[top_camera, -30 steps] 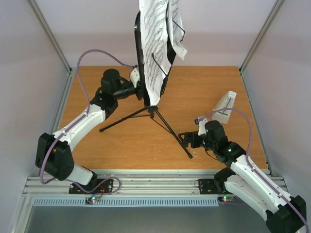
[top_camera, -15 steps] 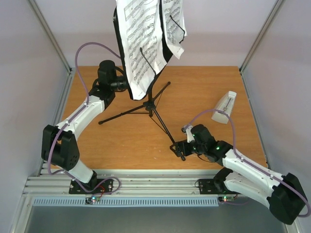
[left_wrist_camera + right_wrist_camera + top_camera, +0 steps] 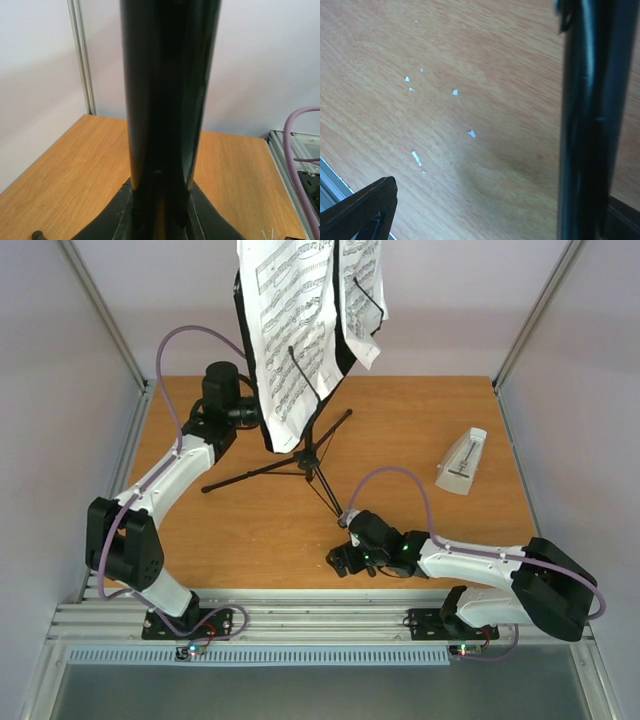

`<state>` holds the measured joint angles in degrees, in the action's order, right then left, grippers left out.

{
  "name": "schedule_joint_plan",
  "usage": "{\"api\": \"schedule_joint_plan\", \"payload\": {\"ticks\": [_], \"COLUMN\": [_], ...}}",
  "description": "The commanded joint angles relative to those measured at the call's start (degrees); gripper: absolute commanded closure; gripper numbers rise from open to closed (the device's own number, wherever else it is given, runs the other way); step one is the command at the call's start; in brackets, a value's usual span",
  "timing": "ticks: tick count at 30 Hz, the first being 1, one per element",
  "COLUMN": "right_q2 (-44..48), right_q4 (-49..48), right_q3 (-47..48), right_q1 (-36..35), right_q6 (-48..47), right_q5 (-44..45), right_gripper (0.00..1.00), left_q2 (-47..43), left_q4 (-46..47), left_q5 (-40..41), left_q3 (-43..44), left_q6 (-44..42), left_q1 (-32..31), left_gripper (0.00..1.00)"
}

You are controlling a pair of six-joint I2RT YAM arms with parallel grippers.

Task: Pack up the instrument practice props
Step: Adjust the music stand at the center of the board.

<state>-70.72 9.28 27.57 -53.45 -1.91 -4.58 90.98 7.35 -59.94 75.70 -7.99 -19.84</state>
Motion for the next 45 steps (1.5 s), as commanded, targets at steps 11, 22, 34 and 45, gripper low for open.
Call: {"api": "schedule_joint_plan", "payload": {"ticks": [11, 22, 34, 45], "right_q2": [-9.5, -14.6, -17.5, 7.0], "right_q4": [-7.8, -9.9, -13.5, 0.8], "right_q3": [6.7, 11.4, 14.6, 8.9], "right_q1": [-13.0, -15.6, -17.0, -15.5], "right_q6": [8.4, 8.2, 6.4, -1.2], "right_q5": [15.0, 17.1, 17.5, 25.7], "right_gripper": [0.09, 0.11, 0.07, 0.02], "left_q2": [-10.5, -17.6, -30.7, -46.2], "left_q4": [-1.3, 9.8, 4.5, -16.0], "left_q5": [12.9, 29.8, 47.6, 49.8], "left_q3": [-10.3, -21.7, -30.1, -31.6], "left_q6": [1.7, 6.1, 14.3, 23.8], "left_q1": [-0.4, -1.6, -3.1, -3.2], "left_gripper": [0.36, 0.20, 0.19, 0.17]}}
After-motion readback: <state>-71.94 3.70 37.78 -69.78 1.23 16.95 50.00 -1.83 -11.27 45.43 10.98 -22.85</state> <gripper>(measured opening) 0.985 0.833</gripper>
